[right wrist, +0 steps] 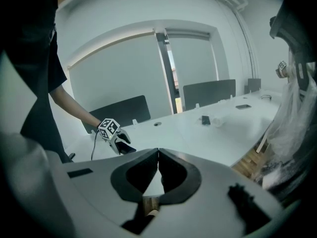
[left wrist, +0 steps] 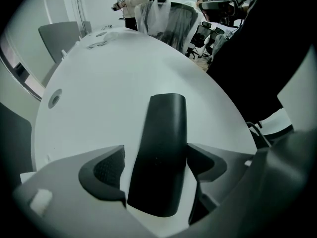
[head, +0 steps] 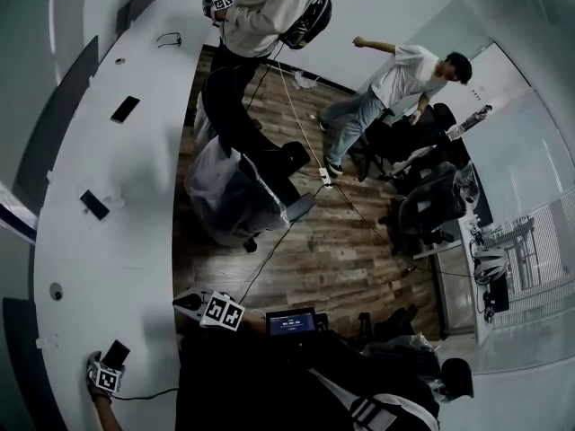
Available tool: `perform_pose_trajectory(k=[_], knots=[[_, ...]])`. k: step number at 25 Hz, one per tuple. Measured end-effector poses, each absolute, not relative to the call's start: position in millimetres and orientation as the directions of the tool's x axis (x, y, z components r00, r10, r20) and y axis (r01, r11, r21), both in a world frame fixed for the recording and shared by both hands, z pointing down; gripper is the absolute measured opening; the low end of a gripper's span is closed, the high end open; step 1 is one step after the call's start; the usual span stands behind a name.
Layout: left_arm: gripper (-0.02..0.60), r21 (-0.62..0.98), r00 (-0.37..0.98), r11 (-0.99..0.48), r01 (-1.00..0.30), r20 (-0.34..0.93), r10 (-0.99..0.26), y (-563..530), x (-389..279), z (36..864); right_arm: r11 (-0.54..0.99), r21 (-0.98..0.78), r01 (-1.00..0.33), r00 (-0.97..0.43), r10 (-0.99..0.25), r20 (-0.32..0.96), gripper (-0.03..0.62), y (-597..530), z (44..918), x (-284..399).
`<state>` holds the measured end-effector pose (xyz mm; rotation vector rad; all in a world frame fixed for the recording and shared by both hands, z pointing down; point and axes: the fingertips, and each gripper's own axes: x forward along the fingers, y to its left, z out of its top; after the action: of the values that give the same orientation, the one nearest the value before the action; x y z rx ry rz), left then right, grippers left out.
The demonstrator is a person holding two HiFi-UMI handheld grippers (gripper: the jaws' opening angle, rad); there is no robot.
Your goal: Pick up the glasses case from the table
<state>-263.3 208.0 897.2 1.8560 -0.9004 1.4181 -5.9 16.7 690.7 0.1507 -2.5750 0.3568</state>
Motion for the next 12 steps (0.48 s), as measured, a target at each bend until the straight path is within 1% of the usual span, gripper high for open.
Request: perform_pose_trajectory(k=[7,12], knots=[[0.408,0.075,0.189,-0.577,-0.813,0.972,-0.139,200.6,-256.7,902.5,0.955,-0.225,-0.192,-0.849,-0.047,0.526,0.008,14.8,694.4,-8.7],[0.402,0.076,0.157,-0.569,-0.819,0.983,-0.093,204.6,-262.3,900.2,0.959,-0.226,-0.173,-0.853,-0.031,0.521,0.008,15.3,694.1,-23.8]])
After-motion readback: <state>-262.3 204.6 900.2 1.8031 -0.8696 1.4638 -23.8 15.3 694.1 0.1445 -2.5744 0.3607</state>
